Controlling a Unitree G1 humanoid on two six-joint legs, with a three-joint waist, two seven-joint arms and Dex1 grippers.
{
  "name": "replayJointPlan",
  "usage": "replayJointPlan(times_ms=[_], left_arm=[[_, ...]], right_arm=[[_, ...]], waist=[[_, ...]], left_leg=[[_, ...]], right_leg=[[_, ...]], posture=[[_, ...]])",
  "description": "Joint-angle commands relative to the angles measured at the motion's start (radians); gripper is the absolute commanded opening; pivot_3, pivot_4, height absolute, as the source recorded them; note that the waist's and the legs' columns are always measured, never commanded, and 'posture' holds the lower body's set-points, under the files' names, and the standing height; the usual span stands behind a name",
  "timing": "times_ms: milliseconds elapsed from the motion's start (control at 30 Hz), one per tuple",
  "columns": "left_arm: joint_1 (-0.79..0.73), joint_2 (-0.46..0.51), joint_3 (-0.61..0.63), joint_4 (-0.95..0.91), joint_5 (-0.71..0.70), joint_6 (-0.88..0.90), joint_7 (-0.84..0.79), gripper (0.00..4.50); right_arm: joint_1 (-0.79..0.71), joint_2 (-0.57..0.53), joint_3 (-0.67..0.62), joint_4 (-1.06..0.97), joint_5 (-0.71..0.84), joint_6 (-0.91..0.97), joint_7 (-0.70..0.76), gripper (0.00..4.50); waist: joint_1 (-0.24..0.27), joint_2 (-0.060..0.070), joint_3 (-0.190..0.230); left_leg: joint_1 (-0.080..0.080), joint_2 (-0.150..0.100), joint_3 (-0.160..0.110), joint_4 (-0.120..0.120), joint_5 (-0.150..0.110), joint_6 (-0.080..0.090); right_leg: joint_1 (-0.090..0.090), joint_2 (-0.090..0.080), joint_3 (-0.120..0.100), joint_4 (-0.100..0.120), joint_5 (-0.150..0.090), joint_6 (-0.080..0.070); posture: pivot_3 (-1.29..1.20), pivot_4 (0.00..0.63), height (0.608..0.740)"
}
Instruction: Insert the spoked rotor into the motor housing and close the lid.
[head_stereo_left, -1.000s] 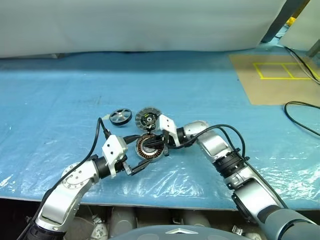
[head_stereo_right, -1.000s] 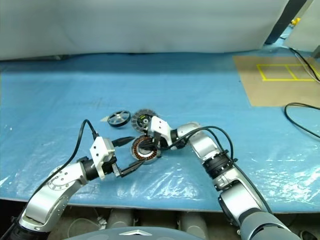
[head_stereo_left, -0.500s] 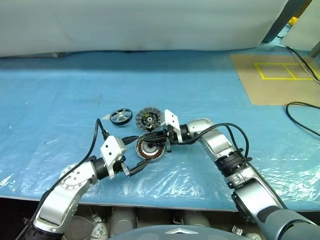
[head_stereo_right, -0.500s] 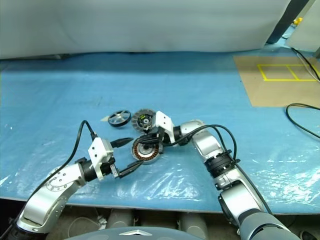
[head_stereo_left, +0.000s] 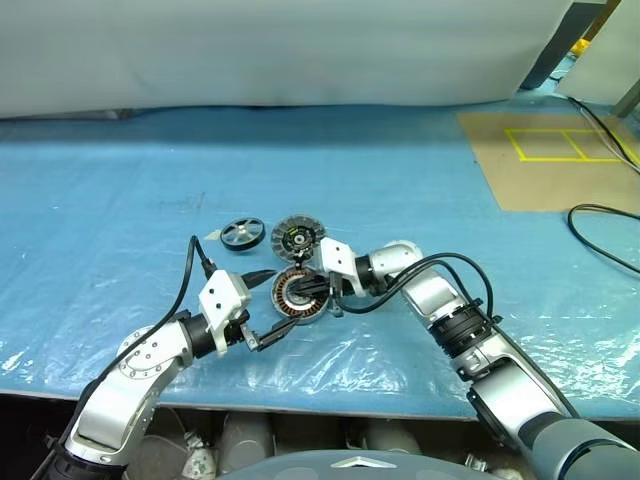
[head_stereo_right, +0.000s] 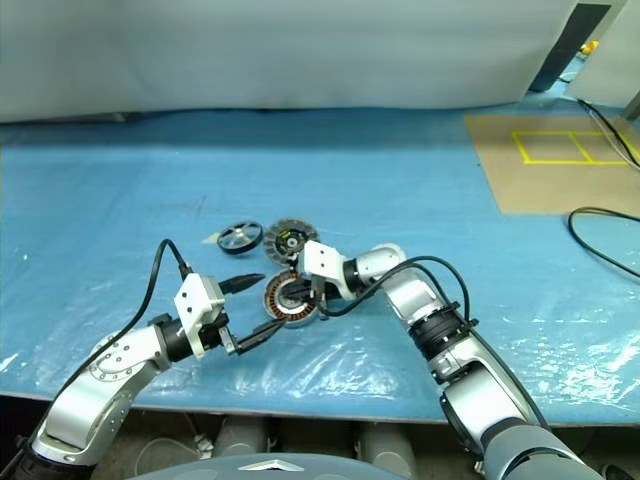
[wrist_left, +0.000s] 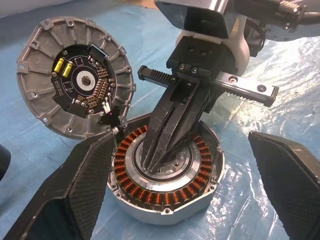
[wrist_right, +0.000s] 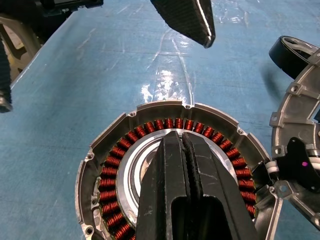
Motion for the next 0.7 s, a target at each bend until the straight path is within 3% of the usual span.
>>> replayJointPlan(times_ms=[33, 133, 233, 367, 533, 700], left_arm=[[0.000, -0.001, 0.001, -0.041, -0.011, 0.000, 0.002, 4.50], [-0.004, -0.002, -0.001, -0.043, -0.013, 0.003, 0.001, 4.50], [-0.008, -0.001, -0.002, -0.041, -0.014, 0.004, -0.002, 4.50], [-0.006, 0.002, 0.003, -0.034, -0.016, -0.001, -0.008, 4.50], [-0.002, -0.004, -0.002, -0.025, -0.008, -0.011, -0.007, 4.50], [-0.002, -0.009, -0.003, -0.024, -0.004, -0.012, -0.005, 4.50]], right_arm=[[0.008, 0.023, -0.033, 0.012, 0.033, 0.019, -0.005, 0.03], [-0.022, 0.068, -0.117, -0.052, 0.165, 0.156, 0.018, 0.03], [-0.029, 0.060, -0.125, -0.095, 0.198, 0.205, 0.057, 0.03], [-0.009, 0.015, -0.067, -0.110, 0.136, 0.169, 0.089, 0.03], [0.006, -0.028, 0.042, 0.030, -0.055, -0.009, 0.019, 0.03], [0.017, -0.023, 0.025, 0.026, -0.036, -0.017, 0.020, 0.03]], waist=[[0.000, 0.000, 0.000], [-0.001, 0.000, 0.000], [-0.002, 0.000, 0.000], [-0.001, 0.000, 0.000], [-0.002, 0.000, 0.000], [-0.003, 0.000, 0.000]], left_leg=[[0.000, 0.000, 0.000, 0.000, 0.000, 0.000], [-0.004, 0.000, 0.000, 0.000, 0.000, 0.000], [-0.013, 0.000, 0.000, 0.000, 0.001, -0.002], [-0.017, 0.000, -0.001, -0.001, 0.003, -0.003], [-0.017, 0.000, -0.001, -0.001, 0.002, -0.004], [-0.007, 0.001, 0.000, 0.000, 0.000, 0.000]], right_leg=[[0.000, 0.000, 0.000, 0.000, 0.000, 0.000], [-0.004, 0.001, 0.000, 0.000, 0.000, 0.000], [-0.012, 0.001, 0.000, 0.000, 0.001, 0.000], [-0.014, 0.001, -0.002, 0.000, 0.002, 0.003], [-0.015, 0.001, -0.002, 0.000, 0.001, 0.000], [-0.007, 0.000, -0.001, 0.000, 0.000, -0.001]], posture=[[0.00, 0.150, 0.740], [0.00, 0.150, 0.740], [0.00, 0.150, 0.740], [0.00, 0.150, 0.740], [0.00, 0.150, 0.740], [0.00, 0.150, 0.740]])
